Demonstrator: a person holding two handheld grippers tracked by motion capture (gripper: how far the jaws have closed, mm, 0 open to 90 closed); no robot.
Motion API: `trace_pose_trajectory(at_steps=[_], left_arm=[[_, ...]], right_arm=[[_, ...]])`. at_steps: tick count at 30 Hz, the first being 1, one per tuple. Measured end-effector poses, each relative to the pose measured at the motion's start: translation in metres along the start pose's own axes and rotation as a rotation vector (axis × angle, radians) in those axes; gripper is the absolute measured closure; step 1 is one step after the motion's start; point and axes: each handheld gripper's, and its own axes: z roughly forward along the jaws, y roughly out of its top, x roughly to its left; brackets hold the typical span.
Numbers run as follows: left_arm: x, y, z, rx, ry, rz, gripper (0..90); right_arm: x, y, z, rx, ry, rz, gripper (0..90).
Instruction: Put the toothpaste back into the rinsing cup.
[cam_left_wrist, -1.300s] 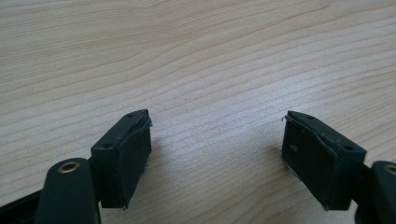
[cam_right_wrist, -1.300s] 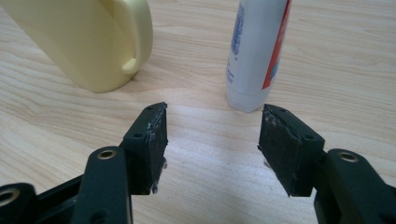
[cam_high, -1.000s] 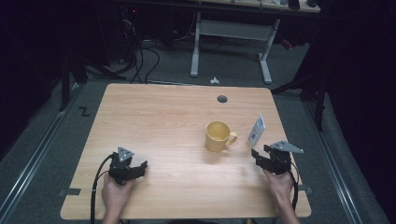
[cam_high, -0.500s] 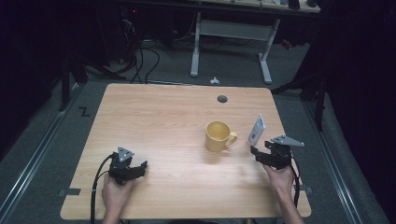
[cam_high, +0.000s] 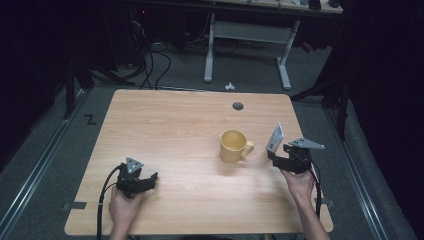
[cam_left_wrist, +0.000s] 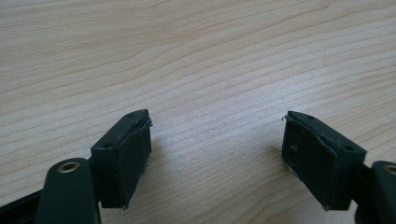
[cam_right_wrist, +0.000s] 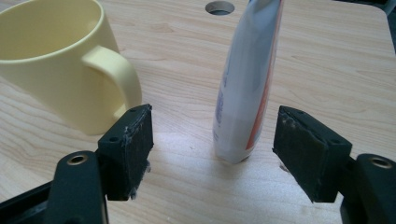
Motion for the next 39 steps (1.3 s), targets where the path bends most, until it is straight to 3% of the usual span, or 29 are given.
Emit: trace_pose_trajectory(at_steps=[18, 25, 39], left_arm=[[0.0, 0.0, 0.0, 0.0, 0.0, 0.0, 24.2], [0.0, 0.0, 0.0, 0.0, 0.0, 0.0, 24.2], [0.0, 0.0, 0.0, 0.0, 0.0, 0.0, 24.2]], right_arm=[[-0.011, 0.012, 0.012, -0.007, -0.034, 0.05, 36.8], [-0.01, 0.023, 0.016, -0.012, -0.043, 0.04, 40.2], [-0.01, 0.035, 0.027, 0.006, -0.072, 0.034, 57.0]])
